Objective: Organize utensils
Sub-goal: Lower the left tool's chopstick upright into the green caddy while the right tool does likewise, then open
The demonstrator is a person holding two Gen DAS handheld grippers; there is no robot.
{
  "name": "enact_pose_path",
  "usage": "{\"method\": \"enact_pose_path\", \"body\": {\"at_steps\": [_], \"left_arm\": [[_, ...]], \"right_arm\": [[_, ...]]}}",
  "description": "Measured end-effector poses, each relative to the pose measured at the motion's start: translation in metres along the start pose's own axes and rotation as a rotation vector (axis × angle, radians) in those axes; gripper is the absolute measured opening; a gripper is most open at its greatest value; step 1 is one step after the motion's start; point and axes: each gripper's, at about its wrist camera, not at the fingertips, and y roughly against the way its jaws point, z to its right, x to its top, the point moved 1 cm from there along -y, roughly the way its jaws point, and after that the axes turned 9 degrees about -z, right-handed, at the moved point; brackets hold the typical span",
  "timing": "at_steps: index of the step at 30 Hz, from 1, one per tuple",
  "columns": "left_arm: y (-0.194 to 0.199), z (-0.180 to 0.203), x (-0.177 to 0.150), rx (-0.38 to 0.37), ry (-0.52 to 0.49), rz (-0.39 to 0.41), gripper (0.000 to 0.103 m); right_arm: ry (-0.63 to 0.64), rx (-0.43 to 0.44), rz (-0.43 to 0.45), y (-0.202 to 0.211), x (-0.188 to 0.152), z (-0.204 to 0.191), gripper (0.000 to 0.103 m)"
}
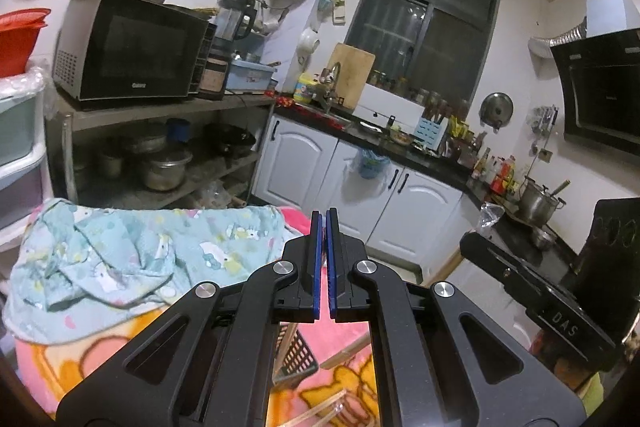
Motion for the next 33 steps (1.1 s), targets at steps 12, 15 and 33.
{"method": "enact_pose_path", "body": {"at_steps": [12, 15, 33], "left_arm": [[-0.024, -0.028, -0.015, 0.025, 0.004, -0.018, 0.001], [-0.026, -0.035, -0.020, 0.037, 0.006, -0.014, 0.001], [-0.013, -0.055, -0.044, 0.096, 0.056, -0.035, 0.040]], "right_arm": [[-0.009, -0.032, -0.063, -0.056, -0.009, 0.009, 0.005], [0.000, -0.038, -0.075, -0.068, -0.016, 0.007, 0.005], [-0.061, -0.052, -0.146, -0.077, -0.052, 0.013, 0.045]]}}
